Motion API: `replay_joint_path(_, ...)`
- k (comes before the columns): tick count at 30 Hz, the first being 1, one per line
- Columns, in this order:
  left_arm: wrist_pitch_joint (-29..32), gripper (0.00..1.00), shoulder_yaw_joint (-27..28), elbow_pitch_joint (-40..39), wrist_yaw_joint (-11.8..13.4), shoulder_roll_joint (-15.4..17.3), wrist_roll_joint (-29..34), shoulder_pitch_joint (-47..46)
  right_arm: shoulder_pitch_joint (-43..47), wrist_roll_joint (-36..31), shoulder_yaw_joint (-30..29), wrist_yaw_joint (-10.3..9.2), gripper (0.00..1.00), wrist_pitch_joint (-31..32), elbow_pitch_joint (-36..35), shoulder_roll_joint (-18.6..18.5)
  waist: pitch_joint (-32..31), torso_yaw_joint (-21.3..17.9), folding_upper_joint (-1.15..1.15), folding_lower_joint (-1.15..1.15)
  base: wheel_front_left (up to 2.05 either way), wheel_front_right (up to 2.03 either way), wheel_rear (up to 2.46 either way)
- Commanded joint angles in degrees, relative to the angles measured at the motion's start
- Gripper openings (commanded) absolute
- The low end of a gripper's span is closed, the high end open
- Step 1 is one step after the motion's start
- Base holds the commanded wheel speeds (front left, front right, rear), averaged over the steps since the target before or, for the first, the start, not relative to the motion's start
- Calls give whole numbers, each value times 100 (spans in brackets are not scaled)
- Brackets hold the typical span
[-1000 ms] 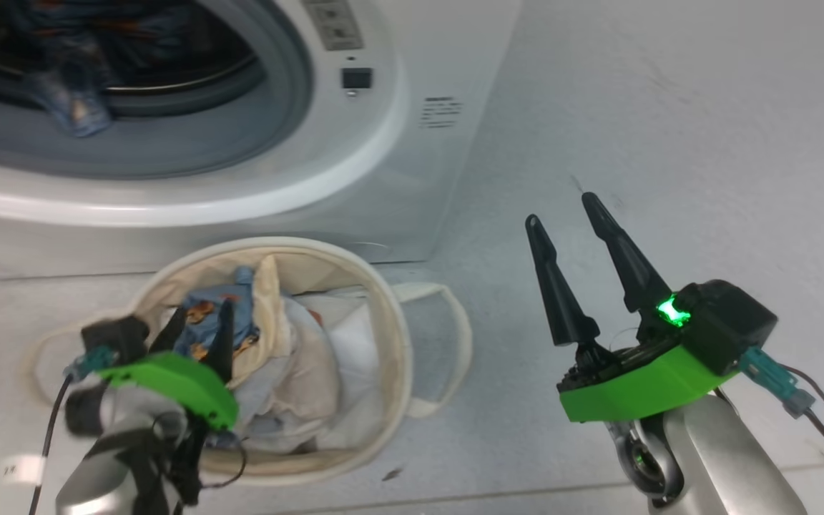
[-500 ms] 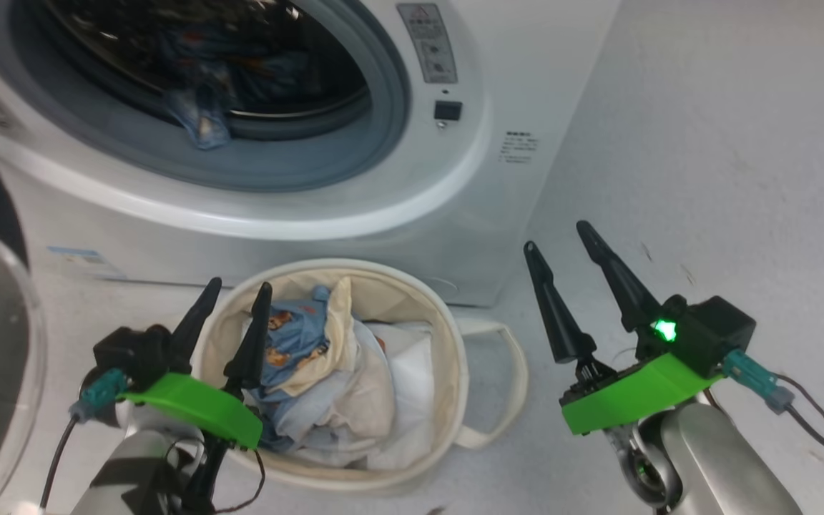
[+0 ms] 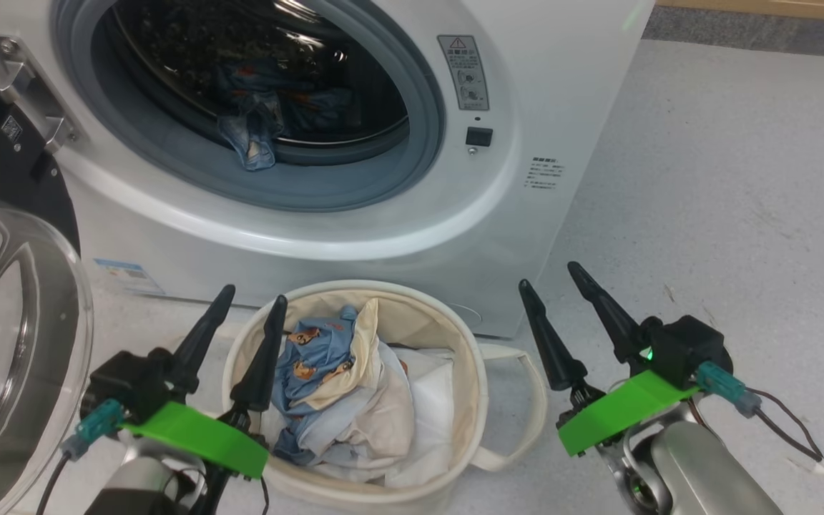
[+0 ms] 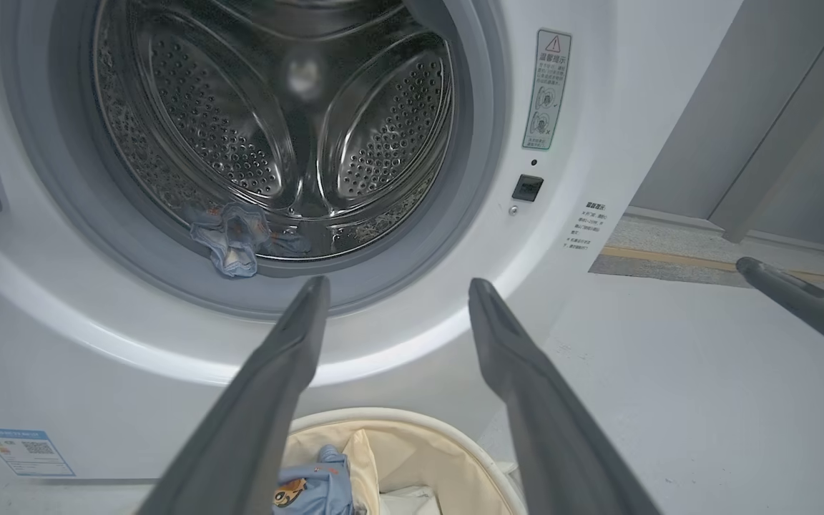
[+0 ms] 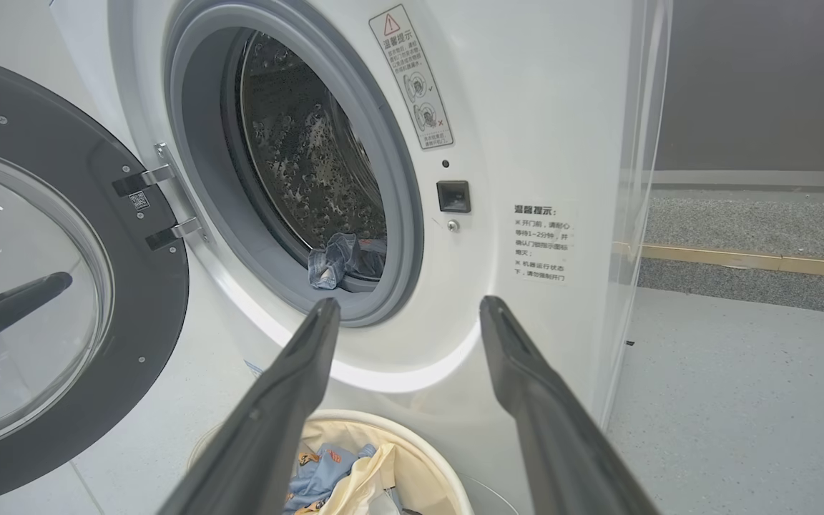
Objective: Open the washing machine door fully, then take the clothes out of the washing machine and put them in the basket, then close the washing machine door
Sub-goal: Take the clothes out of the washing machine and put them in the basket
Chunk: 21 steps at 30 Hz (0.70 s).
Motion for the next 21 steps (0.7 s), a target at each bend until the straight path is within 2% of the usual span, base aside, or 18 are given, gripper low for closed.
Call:
replay_joint_path(1,15,100,208,-209,42,180,-41,-65,-34,8,110,24,100,-28,-163,19,-1,-2,0,0,0,0,0)
replay_joint_path(12,42,100,333,-112,159,91,-256,-112,-53,32,104,24,100,-28,-196,46,112,-100,0,0,0,0,0)
replay_joint_path(21,-124,100,378,1689,312,65,328,-1688,-202,-74,187,24,100,-28,-440,40,773,-546,0,0,0,0,0)
